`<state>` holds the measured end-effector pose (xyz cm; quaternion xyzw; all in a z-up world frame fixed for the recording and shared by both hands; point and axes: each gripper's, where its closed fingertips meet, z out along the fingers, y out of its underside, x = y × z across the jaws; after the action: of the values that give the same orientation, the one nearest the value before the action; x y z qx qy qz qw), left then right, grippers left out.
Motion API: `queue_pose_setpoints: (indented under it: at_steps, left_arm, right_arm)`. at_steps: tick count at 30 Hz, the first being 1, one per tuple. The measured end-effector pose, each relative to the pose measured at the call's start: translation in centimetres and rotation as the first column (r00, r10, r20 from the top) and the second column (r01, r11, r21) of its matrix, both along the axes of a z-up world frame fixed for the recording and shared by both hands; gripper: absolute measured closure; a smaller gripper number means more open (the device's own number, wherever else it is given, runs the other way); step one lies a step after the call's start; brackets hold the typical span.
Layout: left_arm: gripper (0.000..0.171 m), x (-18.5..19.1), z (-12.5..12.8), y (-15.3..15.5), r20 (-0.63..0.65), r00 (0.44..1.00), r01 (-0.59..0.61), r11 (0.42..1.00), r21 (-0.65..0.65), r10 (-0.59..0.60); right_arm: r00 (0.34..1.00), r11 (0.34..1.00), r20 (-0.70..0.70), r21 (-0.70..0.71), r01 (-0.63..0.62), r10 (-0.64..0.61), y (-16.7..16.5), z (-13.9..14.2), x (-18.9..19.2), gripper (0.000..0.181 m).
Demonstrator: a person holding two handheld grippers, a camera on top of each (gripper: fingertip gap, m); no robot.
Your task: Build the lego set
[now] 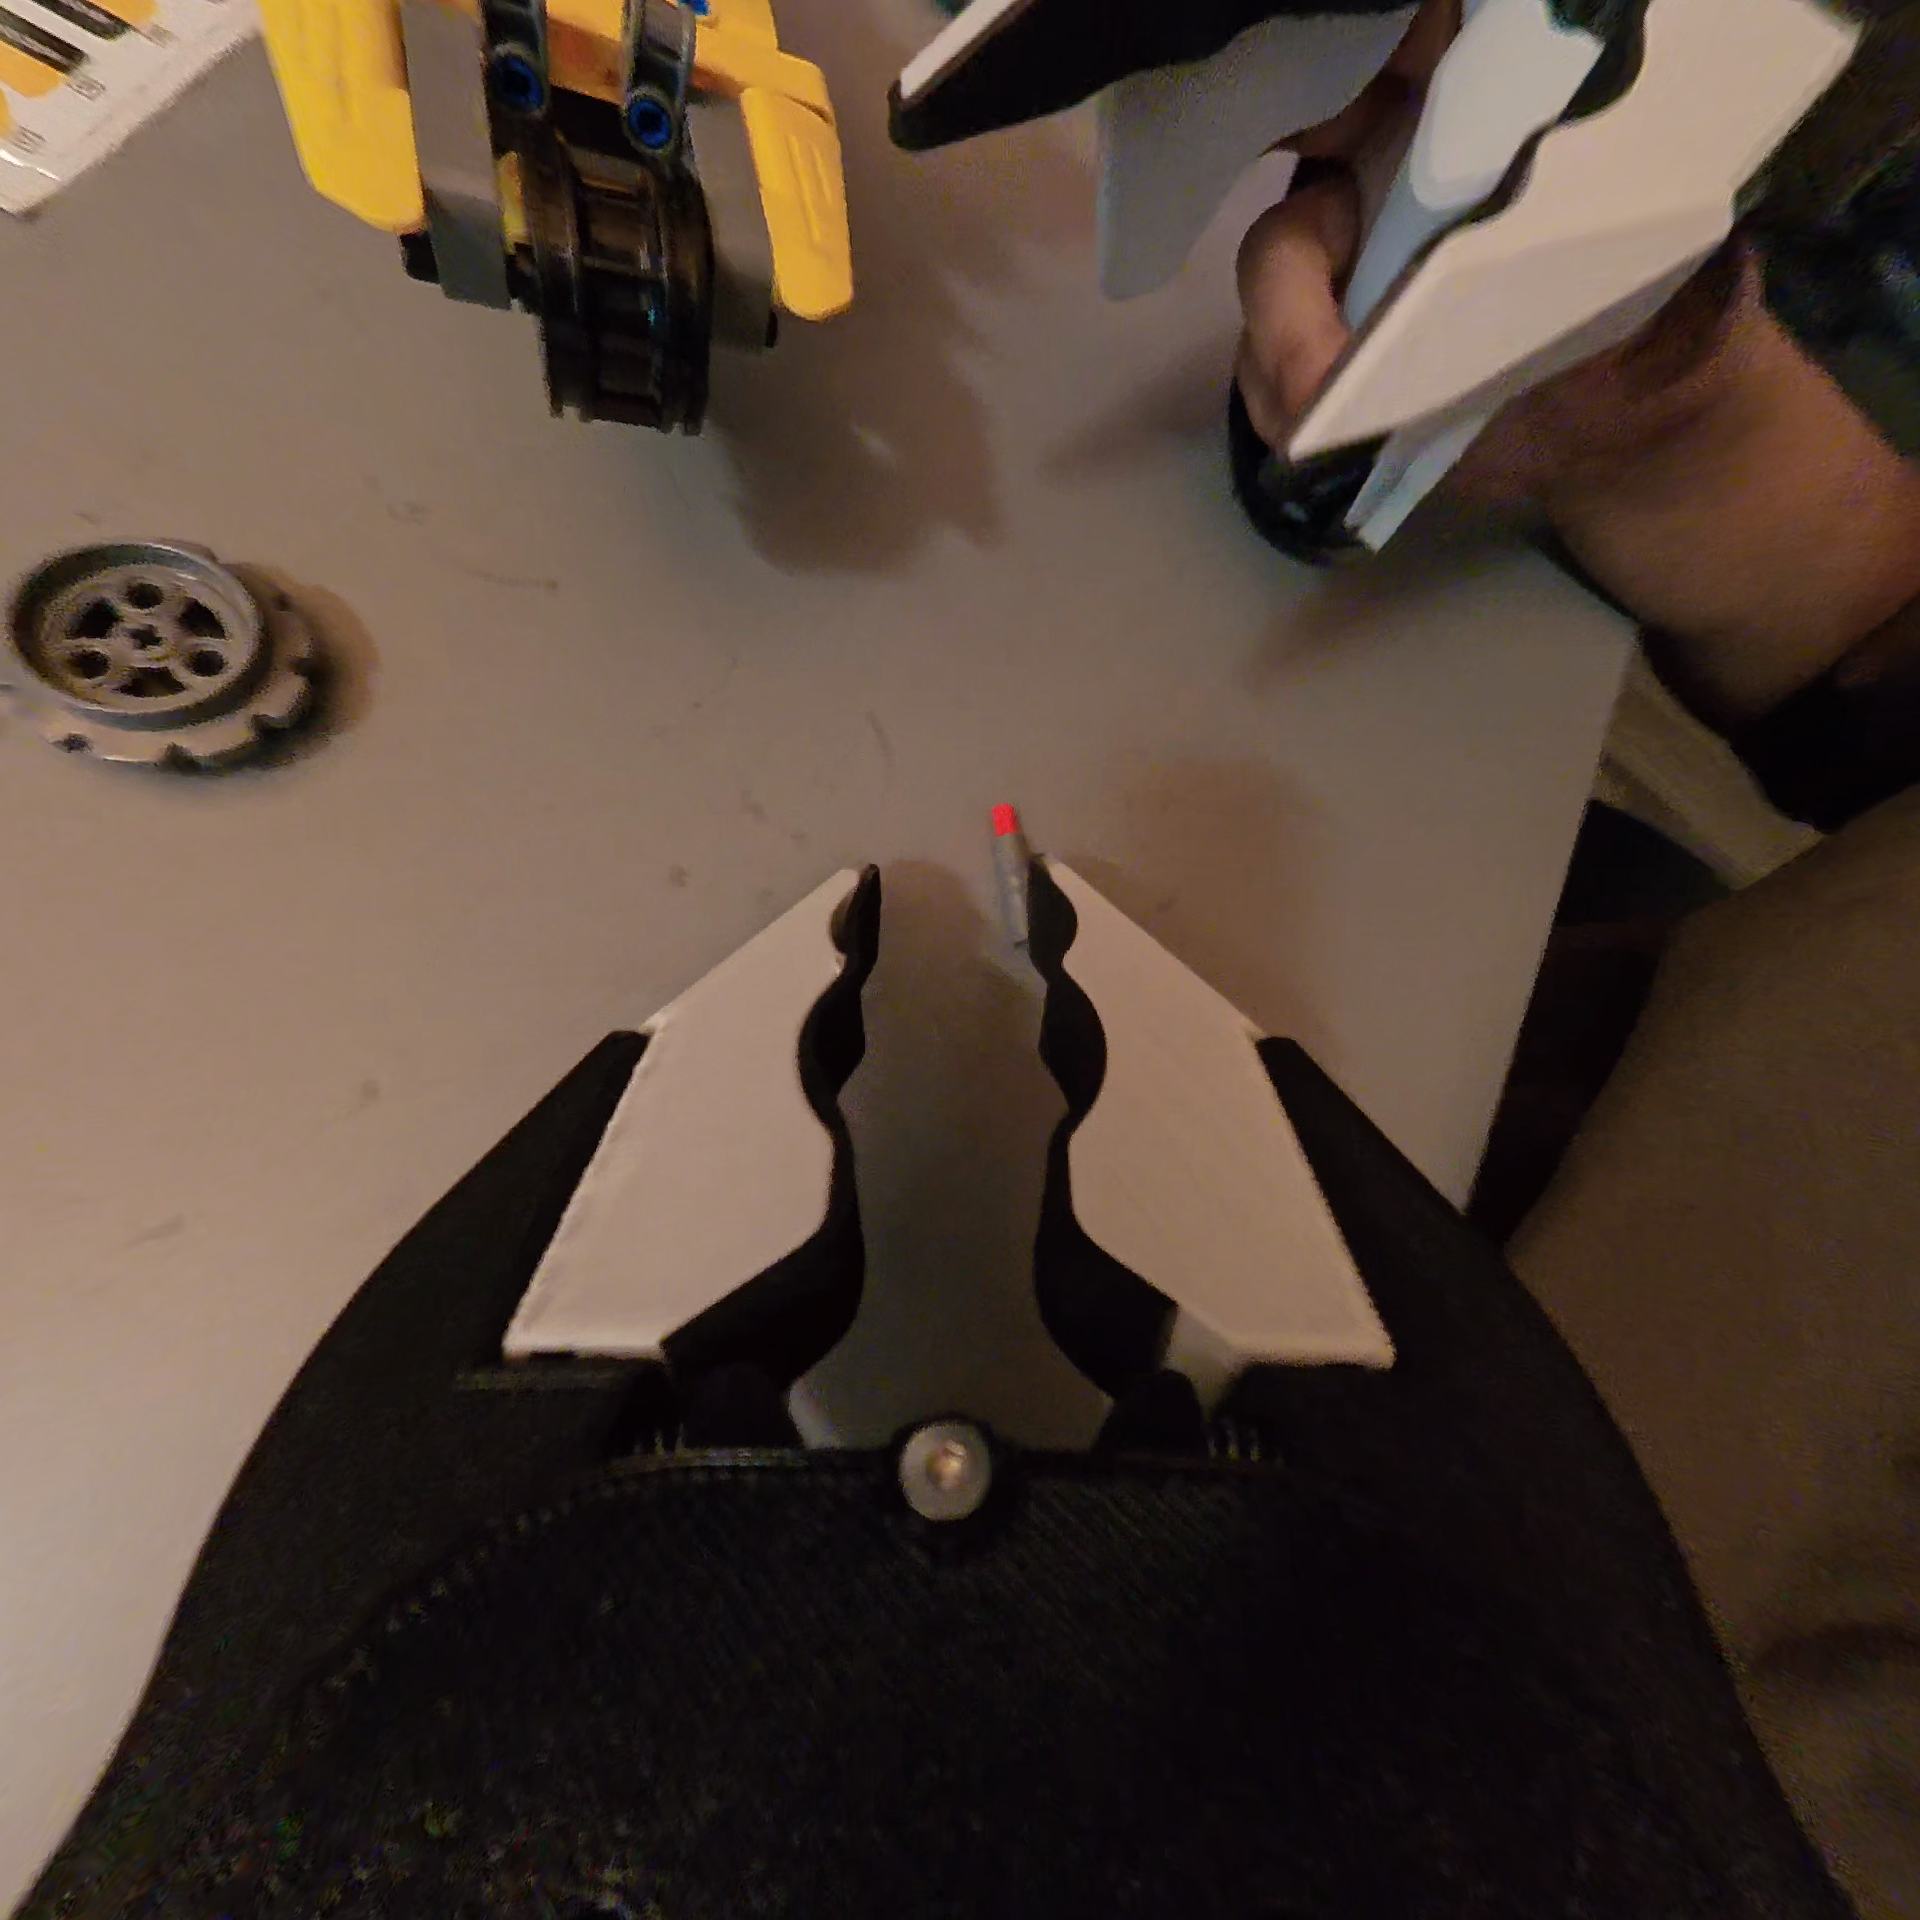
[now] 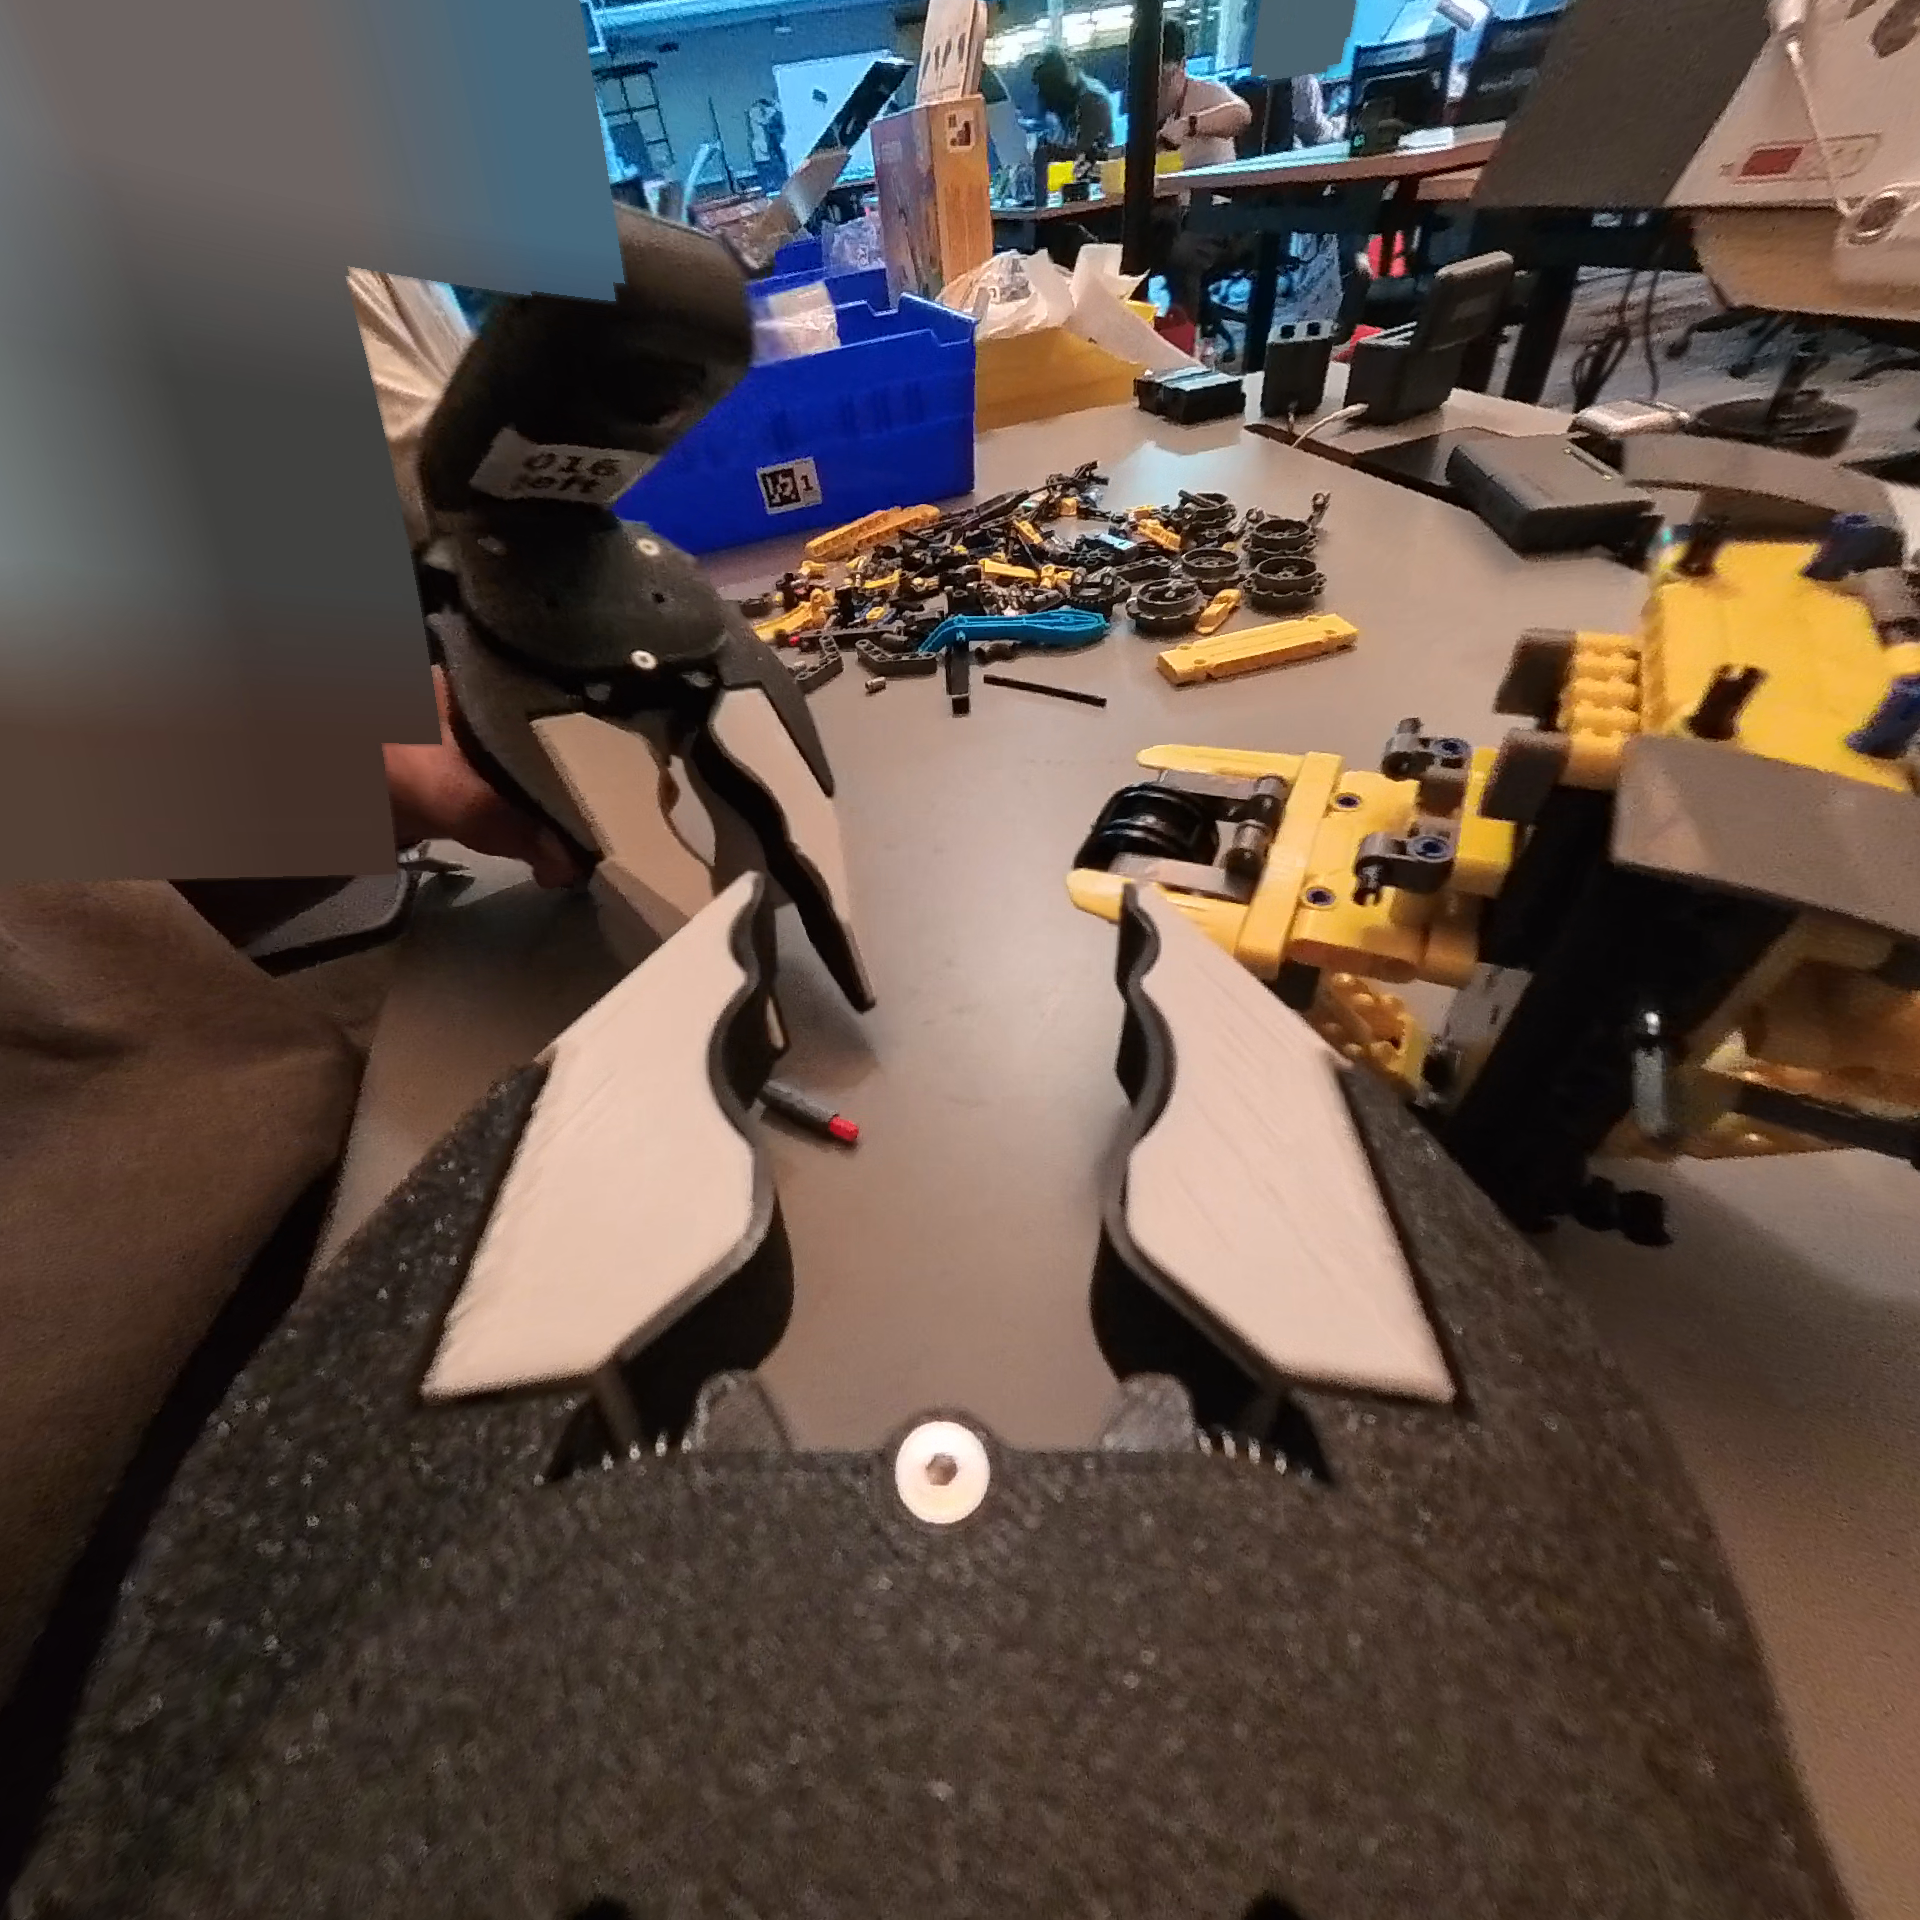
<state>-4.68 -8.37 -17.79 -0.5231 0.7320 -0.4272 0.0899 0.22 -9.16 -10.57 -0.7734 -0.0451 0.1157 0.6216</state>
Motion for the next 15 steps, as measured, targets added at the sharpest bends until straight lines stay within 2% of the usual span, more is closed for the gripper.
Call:
queue_pose_setpoints:
  at_steps: [3, 8, 15]
  left_arm:
    - [0.145, -0.3, 0.3, 0.6, 0.042, 0.999, -0.011, 0.998, 0.054, 0.009]
    - [0.143, -0.4, 1.1, 0.6, 0.079, 0.997, -0.024, 1.0, 0.017, 0.022]
    - [0.14, -0.1, 1.5, 1.2, 0.112, 0.993, -0.041, 0.998, 0.04, 0.037]
  right_arm:
    - [0.999, 1.0, -0.031, -0.005, 0.02, -0.02, -0.1, 0.0, 0.7, 0.117]
    - [0.995, 1.0, -0.1, 0.001, 0.027, -0.027, -0.2, 0.1, 1.3, 0.118]
    - [0.99, 1.0, -0.139, 0.004, 0.029, -0.029, -0.3, 0.3, 1.7, 0.119]
